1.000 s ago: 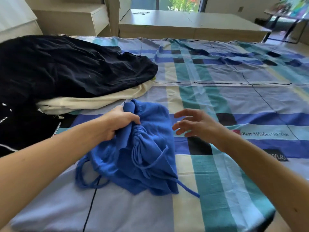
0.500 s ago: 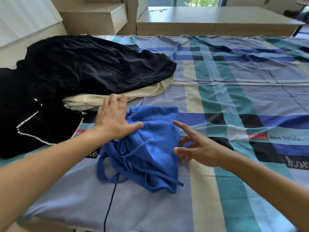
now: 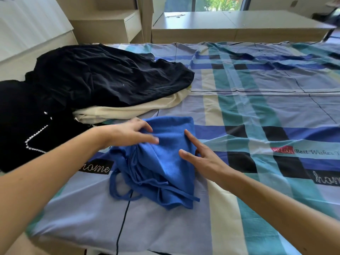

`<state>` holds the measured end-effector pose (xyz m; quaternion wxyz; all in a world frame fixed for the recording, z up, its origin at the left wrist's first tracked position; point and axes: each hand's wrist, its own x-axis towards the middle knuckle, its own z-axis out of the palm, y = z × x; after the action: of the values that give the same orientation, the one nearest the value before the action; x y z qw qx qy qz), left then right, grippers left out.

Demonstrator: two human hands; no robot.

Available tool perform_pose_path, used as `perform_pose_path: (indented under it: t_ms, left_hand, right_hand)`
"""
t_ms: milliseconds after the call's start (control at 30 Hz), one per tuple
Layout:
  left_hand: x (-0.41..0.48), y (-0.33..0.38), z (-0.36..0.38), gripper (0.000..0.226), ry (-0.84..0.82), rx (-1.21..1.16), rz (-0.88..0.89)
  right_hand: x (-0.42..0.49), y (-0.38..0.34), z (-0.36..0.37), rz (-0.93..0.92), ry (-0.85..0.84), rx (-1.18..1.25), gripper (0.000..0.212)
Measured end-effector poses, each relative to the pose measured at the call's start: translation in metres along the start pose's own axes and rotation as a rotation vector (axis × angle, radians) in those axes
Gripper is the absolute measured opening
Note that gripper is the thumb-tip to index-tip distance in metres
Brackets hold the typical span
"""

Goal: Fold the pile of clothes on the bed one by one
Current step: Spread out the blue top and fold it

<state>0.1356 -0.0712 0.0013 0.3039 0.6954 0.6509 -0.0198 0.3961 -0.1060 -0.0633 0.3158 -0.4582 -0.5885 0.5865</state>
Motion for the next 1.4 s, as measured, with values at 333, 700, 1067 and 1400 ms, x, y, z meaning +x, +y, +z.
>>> perform_pose_path:
  t_ms: [333,700,1067,1400]
  left_hand:
    - [0.004,-0.013,0.034,0.114,0.053,-0.383,-0.339]
    - [-0.001,0.086,0.055,0.034,-0.013,-0.983,-0.151]
    - [0.066,0.313,0.109,0.015,-0.261,-1.240,0.156]
    - [0.091,0.519,0.206,0.097,-0.289,-1.205,0.286]
  right_hand:
    - [0.009,0.009,-0.006,0.037,-0.031,0.095,0.065]
    - [0.001,-0.024,-0.061,0.091,0.131,0.017,0.064]
    - [-0.107,-0.041,-0.289,0.088,0.560,0.024,0.058]
    - [-0.233,-0.014,-0.480,0.160,0.980,-0.224,0.058]
